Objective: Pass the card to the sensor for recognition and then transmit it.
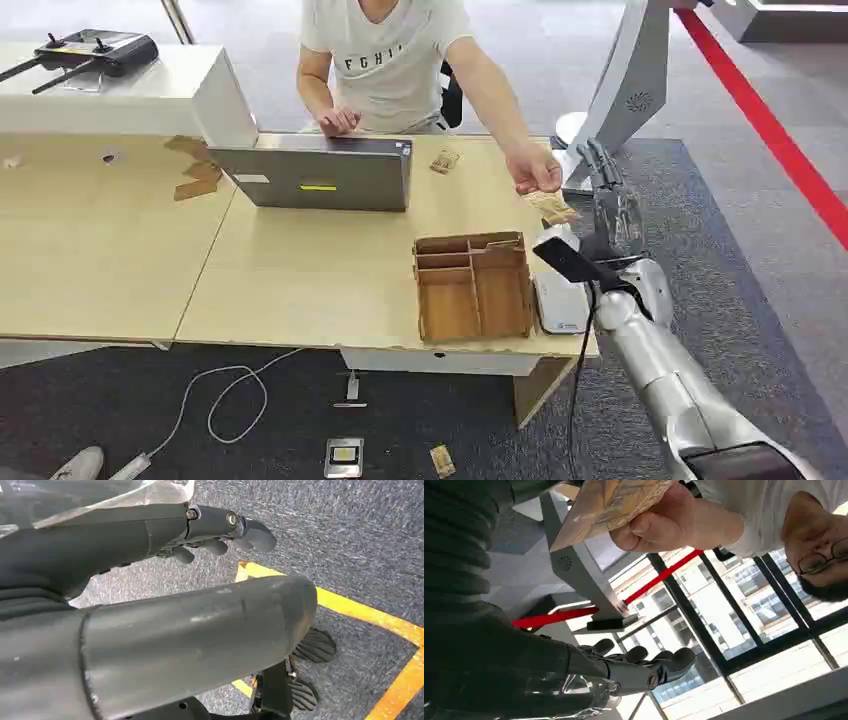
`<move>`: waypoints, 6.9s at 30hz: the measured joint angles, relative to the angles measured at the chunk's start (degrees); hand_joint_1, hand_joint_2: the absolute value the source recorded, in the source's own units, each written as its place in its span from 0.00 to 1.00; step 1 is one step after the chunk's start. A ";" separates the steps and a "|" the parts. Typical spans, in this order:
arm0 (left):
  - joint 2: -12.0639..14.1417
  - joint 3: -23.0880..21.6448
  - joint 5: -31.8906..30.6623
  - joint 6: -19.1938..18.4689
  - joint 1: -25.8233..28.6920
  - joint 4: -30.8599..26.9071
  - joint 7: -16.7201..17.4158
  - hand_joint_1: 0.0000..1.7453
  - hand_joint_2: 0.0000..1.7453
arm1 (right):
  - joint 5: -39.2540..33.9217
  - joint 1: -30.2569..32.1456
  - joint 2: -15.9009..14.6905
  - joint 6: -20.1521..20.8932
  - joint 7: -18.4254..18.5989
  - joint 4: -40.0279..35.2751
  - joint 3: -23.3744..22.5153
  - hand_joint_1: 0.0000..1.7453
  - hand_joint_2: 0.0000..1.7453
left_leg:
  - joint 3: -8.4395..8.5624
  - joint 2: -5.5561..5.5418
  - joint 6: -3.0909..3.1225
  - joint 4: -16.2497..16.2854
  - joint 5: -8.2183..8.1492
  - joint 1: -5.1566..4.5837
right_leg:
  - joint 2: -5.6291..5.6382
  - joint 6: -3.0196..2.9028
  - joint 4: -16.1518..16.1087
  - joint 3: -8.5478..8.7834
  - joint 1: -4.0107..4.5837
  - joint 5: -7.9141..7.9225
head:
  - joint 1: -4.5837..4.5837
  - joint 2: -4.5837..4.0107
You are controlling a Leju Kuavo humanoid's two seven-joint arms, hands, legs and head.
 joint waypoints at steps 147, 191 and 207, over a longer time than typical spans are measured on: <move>-3.43 -1.18 10.38 13.14 -0.11 0.33 5.25 0.00 0.00 | 11.45 -12.39 -2.40 24.61 12.04 15.89 18.12 1.00 1.00 | -0.23 0.02 0.02 0.03 0.02 -0.02 | 0.02 0.06 -0.01 -0.26 -0.04 0.06 | 0.02 0.00; -3.65 -1.20 11.72 12.55 0.12 0.33 4.13 0.00 0.00 | 10.12 -7.40 -8.85 27.78 17.31 21.14 21.36 1.00 1.00 | -0.05 0.05 0.05 0.03 0.00 -0.02 | 0.02 0.06 -0.06 -0.09 -0.04 0.05 | 0.00 0.00; -6.86 -1.22 13.68 5.97 0.16 0.33 7.78 0.00 0.00 | 10.73 -8.56 -5.77 28.28 17.66 21.14 21.40 1.00 1.00 | -0.02 0.06 0.09 0.03 0.03 -0.02 | 0.08 0.11 -0.06 -0.03 -0.05 0.11 | 0.00 0.00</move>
